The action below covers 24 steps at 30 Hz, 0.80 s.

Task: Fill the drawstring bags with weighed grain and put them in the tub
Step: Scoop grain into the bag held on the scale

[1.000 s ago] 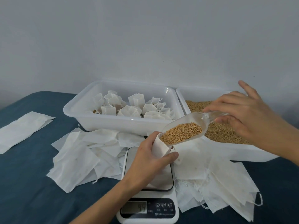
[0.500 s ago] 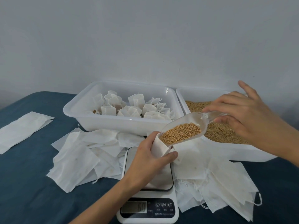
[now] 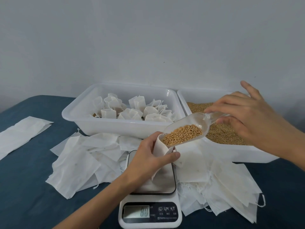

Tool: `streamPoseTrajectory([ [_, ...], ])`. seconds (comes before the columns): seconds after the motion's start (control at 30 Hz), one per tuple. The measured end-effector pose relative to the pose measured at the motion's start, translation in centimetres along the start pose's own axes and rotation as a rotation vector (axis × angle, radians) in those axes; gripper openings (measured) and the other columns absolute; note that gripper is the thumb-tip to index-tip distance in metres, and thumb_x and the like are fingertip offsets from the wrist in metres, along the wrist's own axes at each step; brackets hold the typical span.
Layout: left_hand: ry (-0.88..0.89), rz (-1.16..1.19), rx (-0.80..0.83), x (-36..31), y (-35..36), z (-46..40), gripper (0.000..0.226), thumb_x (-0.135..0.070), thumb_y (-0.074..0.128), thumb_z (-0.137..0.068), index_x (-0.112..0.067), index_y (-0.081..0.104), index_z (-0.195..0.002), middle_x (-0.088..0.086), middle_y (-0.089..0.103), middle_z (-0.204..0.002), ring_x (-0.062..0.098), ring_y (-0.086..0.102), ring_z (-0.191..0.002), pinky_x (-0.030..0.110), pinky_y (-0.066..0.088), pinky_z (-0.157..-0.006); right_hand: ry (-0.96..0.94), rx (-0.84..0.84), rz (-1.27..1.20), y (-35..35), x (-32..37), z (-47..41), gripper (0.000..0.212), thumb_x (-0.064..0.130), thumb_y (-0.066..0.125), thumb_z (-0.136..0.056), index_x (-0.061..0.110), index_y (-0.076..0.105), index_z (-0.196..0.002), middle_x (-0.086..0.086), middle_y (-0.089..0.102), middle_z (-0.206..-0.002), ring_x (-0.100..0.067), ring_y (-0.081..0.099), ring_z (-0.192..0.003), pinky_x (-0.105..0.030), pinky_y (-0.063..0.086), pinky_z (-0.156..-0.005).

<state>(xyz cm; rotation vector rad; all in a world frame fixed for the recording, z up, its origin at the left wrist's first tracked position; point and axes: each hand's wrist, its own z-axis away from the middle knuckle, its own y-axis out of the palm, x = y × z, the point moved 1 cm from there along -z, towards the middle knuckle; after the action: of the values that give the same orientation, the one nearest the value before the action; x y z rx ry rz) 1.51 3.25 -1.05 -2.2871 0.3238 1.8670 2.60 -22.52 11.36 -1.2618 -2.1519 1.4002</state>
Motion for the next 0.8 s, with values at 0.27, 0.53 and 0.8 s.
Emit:
streamPoseTrajectory([
  [0.27,-0.029,0.032,-0.018,0.72,-0.21,0.10,0.039,-0.025,0.084,-0.079,-0.016,0.069,-0.114,0.006,0.076,-0.110,0.022,0.071,-0.101,0.035,0.057,-0.089,-0.025,-0.012,0.035,0.33,0.17,-0.13,0.029,0.016,0.066,-0.088,0.018,0.073,-0.116,0.003,0.067,-0.099,-0.029,0.066,-0.093,-0.065,0.022,-0.116],
  [0.53,-0.040,0.030,-0.009,0.65,-0.72,0.08,0.038,-0.023,0.084,-0.082,-0.016,0.069,-0.116,0.009,0.075,-0.112,0.030,0.070,-0.105,0.038,0.056,-0.090,-0.031,-0.043,0.042,0.84,0.11,-0.25,0.026,0.011,0.069,-0.090,0.016,0.074,-0.116,0.000,0.068,-0.099,-0.030,0.066,-0.095,-0.066,0.020,-0.116],
  [0.8,-0.058,0.033,0.007,0.60,-0.97,0.03,0.039,-0.015,0.085,-0.085,-0.013,0.067,-0.120,0.008,0.075,-0.114,0.021,0.071,-0.103,0.030,0.058,-0.087,-0.023,-0.060,0.049,0.70,0.52,-0.41,0.024,0.003,0.069,-0.090,0.011,0.076,-0.112,-0.006,0.070,-0.098,-0.035,0.067,-0.094,-0.070,0.021,-0.114],
])
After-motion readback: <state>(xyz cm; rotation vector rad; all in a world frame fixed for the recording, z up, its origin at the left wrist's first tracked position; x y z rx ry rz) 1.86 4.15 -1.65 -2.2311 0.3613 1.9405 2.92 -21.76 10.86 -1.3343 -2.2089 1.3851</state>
